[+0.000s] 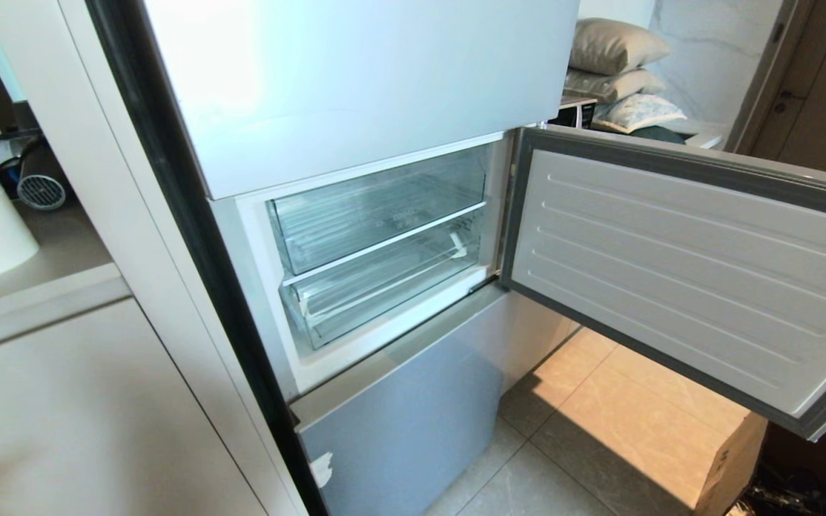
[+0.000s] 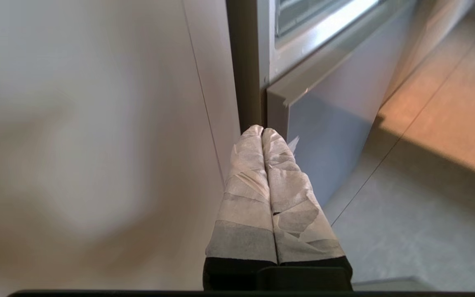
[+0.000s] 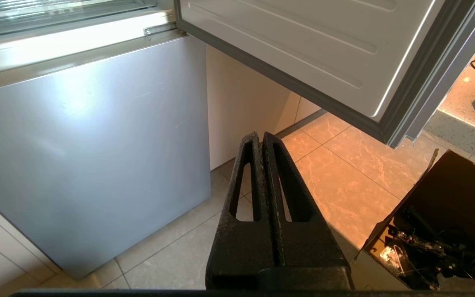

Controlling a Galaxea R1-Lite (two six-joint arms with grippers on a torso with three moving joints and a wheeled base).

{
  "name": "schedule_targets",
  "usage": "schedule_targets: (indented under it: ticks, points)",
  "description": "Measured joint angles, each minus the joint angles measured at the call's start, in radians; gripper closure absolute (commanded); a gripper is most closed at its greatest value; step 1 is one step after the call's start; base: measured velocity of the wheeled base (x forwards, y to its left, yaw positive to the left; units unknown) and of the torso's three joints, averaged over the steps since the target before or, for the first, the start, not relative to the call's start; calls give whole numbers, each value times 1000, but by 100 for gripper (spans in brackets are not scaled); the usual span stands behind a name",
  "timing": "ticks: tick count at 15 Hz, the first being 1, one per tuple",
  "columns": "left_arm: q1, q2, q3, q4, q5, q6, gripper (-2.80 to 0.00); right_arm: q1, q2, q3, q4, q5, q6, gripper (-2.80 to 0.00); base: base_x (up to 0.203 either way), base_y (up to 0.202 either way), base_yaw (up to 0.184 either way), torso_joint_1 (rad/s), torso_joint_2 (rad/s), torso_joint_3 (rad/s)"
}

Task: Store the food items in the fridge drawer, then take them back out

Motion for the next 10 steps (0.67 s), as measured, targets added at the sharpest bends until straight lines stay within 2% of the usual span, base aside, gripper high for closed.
schedule_targets:
  ticks: [2, 10]
  points:
    - [1, -23, 7, -11, 5, -63, 0, 0, 0, 0, 0, 1, -5, 0, 0, 0, 0, 0, 0, 0]
    - [1, -37, 11, -11, 6, -67, 0, 0, 0, 0, 0, 1, -11, 0, 0, 0, 0, 0, 0, 0]
